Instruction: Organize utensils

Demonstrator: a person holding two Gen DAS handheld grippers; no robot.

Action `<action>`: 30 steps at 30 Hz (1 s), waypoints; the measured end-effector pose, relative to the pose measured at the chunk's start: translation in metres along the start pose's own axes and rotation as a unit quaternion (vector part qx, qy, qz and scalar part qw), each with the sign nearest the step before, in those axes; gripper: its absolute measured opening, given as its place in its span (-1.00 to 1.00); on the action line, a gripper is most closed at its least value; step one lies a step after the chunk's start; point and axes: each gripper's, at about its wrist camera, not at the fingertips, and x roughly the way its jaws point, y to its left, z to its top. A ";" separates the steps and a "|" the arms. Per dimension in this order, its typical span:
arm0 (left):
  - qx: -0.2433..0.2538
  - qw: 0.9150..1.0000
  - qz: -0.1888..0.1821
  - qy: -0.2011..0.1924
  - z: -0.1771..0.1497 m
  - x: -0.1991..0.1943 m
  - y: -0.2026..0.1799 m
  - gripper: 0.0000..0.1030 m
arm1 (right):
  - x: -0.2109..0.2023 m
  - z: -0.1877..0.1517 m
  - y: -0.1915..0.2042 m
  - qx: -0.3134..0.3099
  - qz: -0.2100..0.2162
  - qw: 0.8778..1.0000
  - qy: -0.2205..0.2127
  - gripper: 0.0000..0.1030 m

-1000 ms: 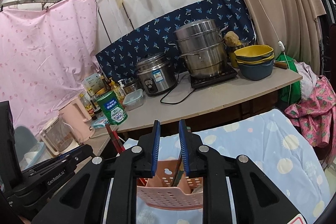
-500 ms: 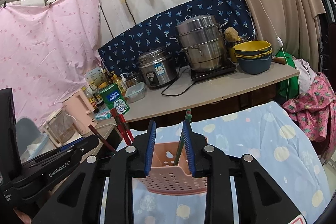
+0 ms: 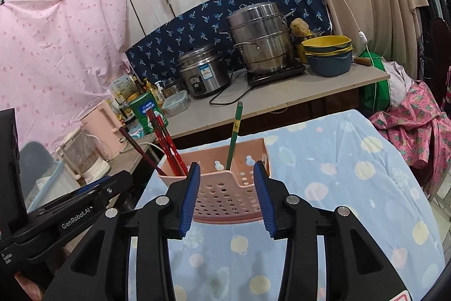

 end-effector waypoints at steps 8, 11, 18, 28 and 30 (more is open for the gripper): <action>-0.002 1.000 0.008 0.015 -0.022 -0.004 0.002 -0.28 | -0.013 -0.022 -0.001 -0.016 -0.021 1.000 0.014 -0.07; -0.001 1.000 0.014 0.020 -0.031 -0.004 0.004 -0.20 | -0.018 -0.030 -0.001 -0.024 -0.030 0.999 0.016 0.03; -0.001 0.999 0.026 0.034 -0.051 -0.003 0.004 0.09 | -0.024 -0.046 0.008 -0.058 -0.045 0.997 0.025 0.26; 0.003 0.998 0.048 0.043 -0.068 -0.002 0.004 0.56 | -0.020 -0.062 0.007 -0.064 -0.057 0.995 0.056 0.37; 0.006 0.998 0.055 0.040 -0.070 -0.002 0.004 0.68 | -0.019 -0.063 0.004 -0.058 -0.062 0.994 0.062 0.37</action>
